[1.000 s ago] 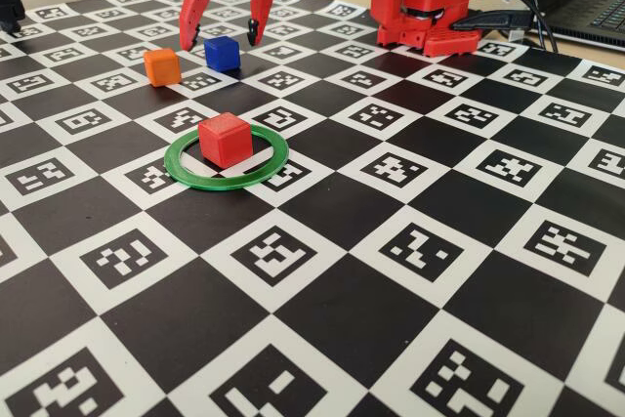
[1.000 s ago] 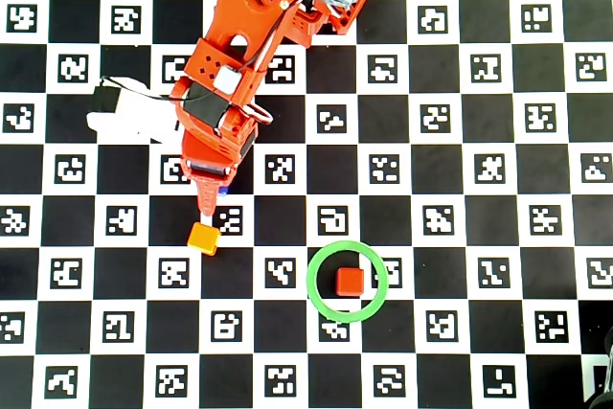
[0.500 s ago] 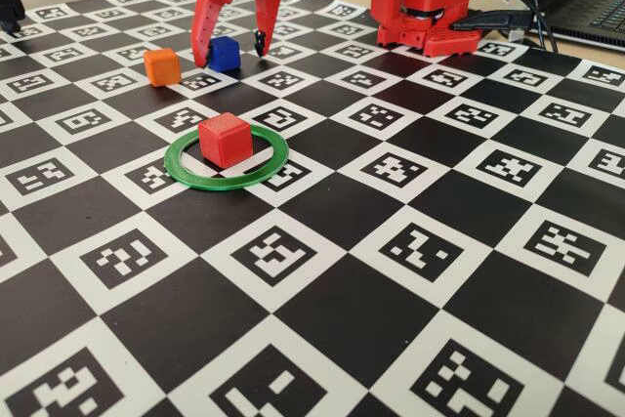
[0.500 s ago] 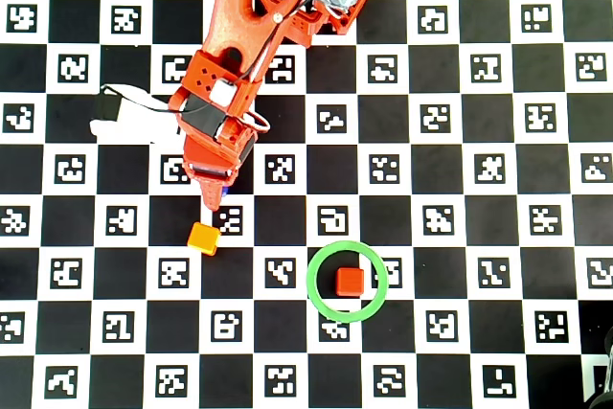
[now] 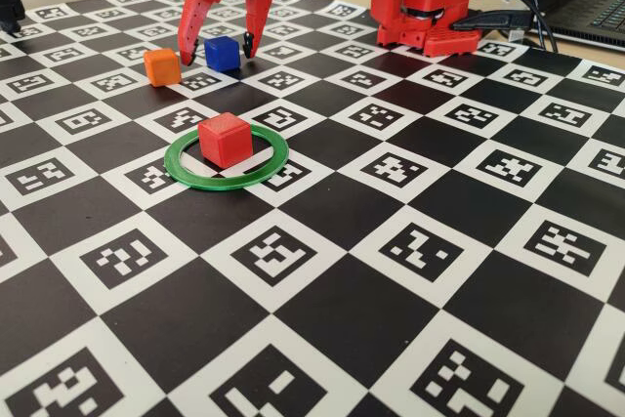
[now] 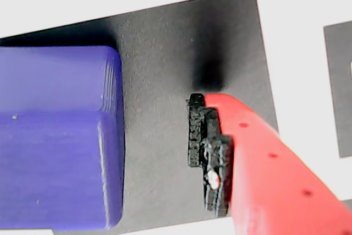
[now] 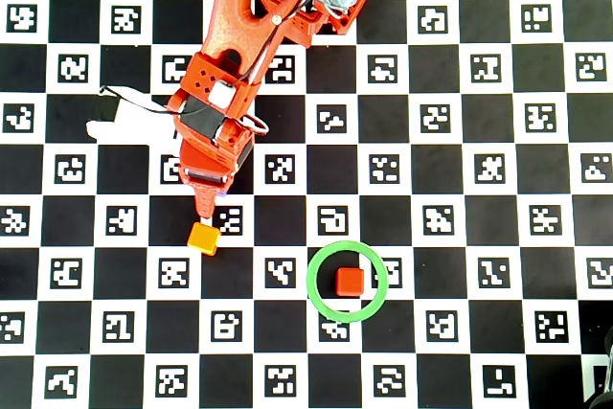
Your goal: Grab the red cube then put it in the green circle then put the blue cube on top and finally the orange cube on top
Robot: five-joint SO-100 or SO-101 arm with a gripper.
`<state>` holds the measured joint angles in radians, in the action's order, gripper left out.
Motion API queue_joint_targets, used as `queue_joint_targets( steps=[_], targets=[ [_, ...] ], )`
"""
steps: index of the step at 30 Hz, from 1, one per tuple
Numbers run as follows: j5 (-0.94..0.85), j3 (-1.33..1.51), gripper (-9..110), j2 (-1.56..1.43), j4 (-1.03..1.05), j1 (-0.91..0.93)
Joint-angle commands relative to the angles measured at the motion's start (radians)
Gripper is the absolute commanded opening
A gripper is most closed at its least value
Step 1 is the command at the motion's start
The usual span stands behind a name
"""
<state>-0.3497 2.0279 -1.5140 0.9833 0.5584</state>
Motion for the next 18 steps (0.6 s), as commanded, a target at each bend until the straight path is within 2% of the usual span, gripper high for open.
queue_joint_targets(
  steps=[1,18],
  targets=[
    [0.011,-0.091,39,-0.008,-0.012,-0.017],
    [0.031,-0.071,21,-0.005,-0.046,-0.034]
  ],
)
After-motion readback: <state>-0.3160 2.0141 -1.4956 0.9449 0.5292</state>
